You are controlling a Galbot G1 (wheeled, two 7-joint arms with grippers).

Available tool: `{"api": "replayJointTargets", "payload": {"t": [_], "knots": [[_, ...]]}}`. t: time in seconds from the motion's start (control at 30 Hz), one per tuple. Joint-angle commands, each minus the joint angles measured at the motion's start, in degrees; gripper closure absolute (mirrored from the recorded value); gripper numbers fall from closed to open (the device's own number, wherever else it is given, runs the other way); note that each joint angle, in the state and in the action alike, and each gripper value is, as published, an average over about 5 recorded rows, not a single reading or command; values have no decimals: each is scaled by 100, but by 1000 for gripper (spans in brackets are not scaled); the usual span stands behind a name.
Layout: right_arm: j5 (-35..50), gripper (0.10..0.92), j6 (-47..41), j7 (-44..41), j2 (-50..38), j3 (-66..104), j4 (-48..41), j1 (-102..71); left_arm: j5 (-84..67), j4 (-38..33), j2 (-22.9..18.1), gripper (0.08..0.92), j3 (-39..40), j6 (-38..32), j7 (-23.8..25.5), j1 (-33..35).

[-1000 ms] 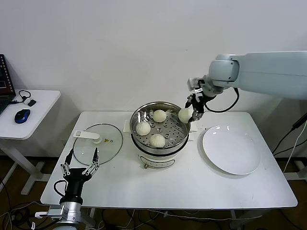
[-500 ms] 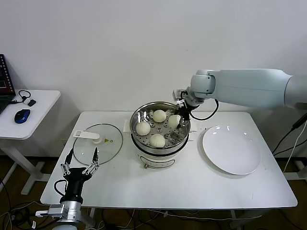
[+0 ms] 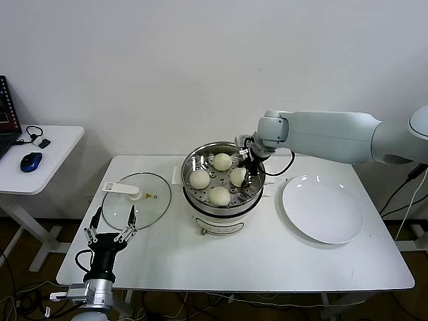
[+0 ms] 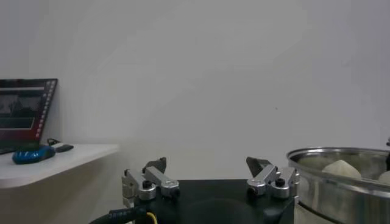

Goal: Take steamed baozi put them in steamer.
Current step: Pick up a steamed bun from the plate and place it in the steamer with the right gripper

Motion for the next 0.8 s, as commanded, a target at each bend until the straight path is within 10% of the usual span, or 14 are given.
{"api": "replayJointTargets", "payload": {"t": [0.03,0.8], "knots": [[-92,364,-9,3,60,101,-253,-214,-15,20,5,177,-7,-2,0,-9],[1046,203,-4,13,-140,-363,252,997,-77,-55,71,177,-22,68,8,-40]]}}
